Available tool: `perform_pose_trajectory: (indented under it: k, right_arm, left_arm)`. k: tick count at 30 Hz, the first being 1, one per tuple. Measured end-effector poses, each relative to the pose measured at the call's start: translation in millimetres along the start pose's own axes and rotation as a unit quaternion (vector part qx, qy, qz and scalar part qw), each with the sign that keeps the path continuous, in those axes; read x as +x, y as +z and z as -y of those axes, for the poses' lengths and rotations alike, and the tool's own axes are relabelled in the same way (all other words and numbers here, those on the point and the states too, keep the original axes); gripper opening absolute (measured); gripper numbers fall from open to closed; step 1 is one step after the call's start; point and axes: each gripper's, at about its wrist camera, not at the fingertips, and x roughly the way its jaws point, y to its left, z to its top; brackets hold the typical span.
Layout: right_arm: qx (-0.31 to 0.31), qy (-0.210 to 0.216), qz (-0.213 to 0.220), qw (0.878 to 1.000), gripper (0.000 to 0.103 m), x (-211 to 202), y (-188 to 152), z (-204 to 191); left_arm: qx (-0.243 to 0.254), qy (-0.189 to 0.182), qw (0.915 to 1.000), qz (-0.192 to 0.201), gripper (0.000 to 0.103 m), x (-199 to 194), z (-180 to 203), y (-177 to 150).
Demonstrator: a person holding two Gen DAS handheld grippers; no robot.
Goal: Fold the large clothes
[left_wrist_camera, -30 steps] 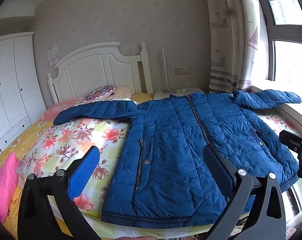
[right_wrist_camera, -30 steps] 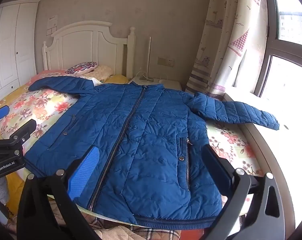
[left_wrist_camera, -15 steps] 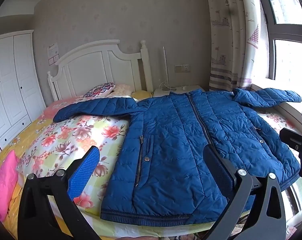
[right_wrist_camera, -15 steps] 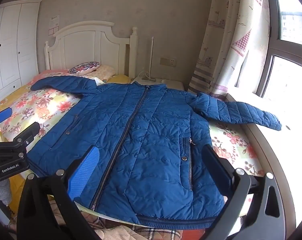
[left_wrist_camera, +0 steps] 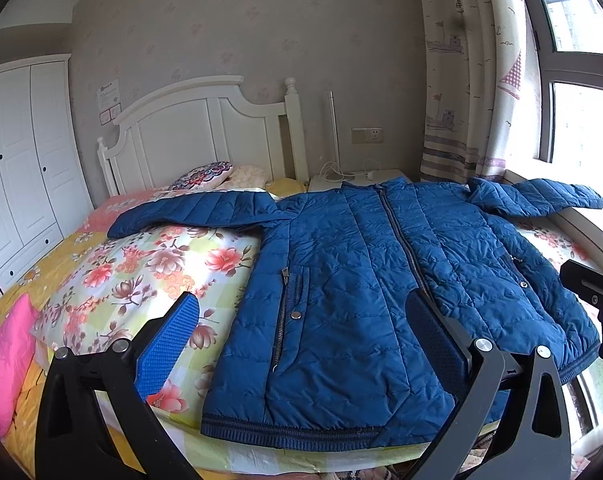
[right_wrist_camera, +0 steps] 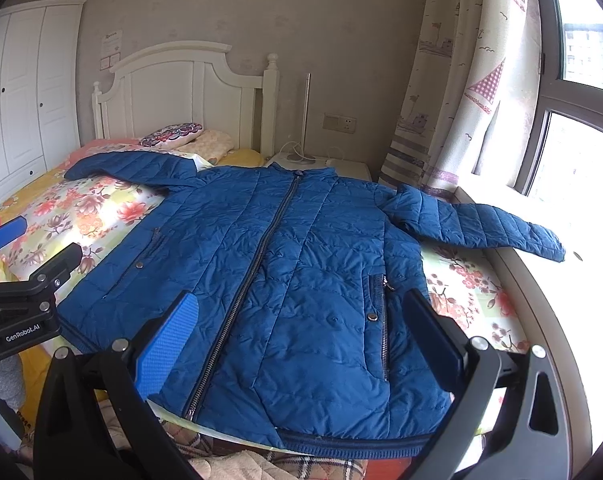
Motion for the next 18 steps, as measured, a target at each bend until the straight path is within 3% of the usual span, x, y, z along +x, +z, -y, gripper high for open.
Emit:
perform_pose_trajectory:
  k: [18]
  right_arm:
    - [-0.002, 0.005, -0.002, 1.000, 0.101, 0.7, -0.1, -1.6]
  left_arm:
    - [-0.002, 0.001, 1.0000, -0.002, 0.099, -0.3, -1.9, -2.5]
